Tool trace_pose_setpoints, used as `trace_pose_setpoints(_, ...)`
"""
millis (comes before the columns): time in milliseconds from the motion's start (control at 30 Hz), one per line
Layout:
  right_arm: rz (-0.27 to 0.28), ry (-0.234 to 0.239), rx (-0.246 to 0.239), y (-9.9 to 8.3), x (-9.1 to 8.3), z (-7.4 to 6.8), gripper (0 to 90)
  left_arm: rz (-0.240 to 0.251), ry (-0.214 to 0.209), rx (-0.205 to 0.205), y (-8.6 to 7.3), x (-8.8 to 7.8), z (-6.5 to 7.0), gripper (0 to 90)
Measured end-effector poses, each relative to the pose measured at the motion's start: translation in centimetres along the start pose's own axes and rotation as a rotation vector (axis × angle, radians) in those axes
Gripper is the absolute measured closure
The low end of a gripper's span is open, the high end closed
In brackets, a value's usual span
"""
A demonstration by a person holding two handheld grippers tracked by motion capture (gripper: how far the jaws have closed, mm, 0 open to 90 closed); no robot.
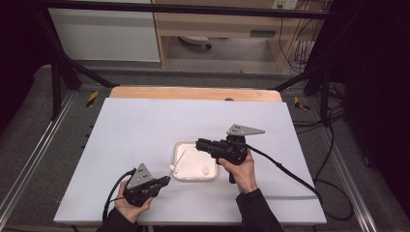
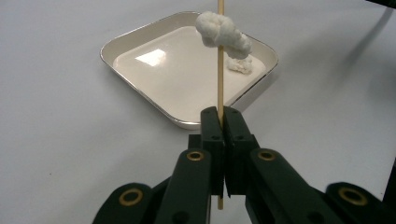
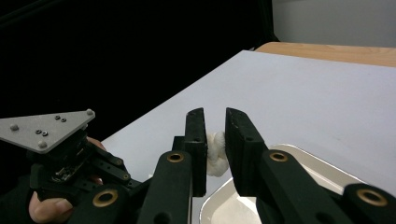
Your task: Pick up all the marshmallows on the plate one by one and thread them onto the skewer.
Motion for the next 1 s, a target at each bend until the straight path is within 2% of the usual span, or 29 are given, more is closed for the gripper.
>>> trace_pose_setpoints(333, -0.015, 0.03, 0.023, -0.5, 2.2, -0.4, 79.7, 0.002, -0.003, 0.004, 0.0, 0.0, 0.1, 88.5)
trace_pose_setpoints(533, -0.027, 0.039, 0.03, -0.9, 2.5, -0.5, 80.0, -0.003, -0.003, 0.008, 0.0, 0.0, 0.1, 88.5)
trace_pose_setpoints(733, -0.036, 0.041, 0.03, -1.1, 2.5, -0.7, 80.2, 0.011, 0.001, -0.013, -0.1, 0.0, 0.1, 88.5)
trace_pose_setpoints(1000, -0.003, 0.025, 0.033, -1.5, 2.7, -0.9, 81.2, 0.052, 0.022, -0.053, 0.1, -0.4, 0.0, 88.6)
Point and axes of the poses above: each handheld gripper's, and its own axes: x roughly forward along the jaws, y roughly out of its top, z roughly to its right, the point moved 2 cm from there along x, roughly forward along the jaws, and after that the axes turned 14 degrees about z, right-handed, at the moved point
